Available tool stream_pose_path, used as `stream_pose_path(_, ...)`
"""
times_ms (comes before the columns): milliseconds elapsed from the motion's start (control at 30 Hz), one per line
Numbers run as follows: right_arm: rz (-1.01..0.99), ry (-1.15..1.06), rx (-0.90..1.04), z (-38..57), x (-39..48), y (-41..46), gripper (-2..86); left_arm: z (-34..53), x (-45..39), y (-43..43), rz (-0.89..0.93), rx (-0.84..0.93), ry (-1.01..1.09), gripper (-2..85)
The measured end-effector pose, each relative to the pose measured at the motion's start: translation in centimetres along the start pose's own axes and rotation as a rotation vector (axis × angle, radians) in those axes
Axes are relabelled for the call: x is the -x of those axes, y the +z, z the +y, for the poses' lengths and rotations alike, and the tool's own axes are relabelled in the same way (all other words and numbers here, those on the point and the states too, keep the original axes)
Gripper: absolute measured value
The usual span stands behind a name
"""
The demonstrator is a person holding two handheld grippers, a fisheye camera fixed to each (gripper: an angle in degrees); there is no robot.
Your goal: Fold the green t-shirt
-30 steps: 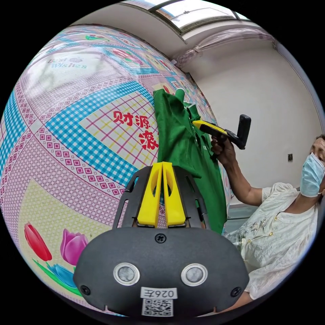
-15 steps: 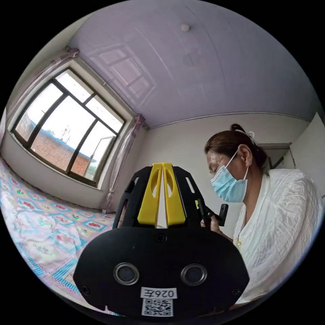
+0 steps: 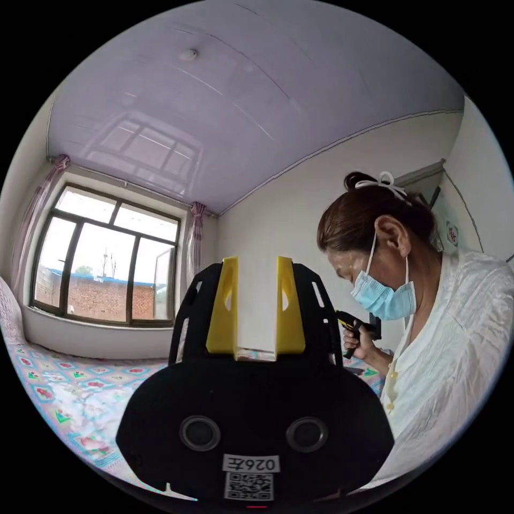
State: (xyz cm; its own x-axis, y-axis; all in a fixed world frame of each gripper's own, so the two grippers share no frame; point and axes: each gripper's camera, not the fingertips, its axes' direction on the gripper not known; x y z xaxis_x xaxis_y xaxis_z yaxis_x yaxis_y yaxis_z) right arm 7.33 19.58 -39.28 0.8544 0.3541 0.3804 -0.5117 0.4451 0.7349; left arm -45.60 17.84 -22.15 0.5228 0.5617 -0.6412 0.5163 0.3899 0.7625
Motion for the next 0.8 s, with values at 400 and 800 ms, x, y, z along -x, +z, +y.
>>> stream_pose_path(400,0.543,0.274,0.982,23.5,-8.3,5.0,1.4,26.0,1.1,0.5,-0.606,1.001,-0.432,8.9)
stream_pose_path(800,0.57,0.259,1.155,30.3,-12.4,14.6,5.7,36.9,0.2,2.6,-0.497,1.379,-0.575,13.9)
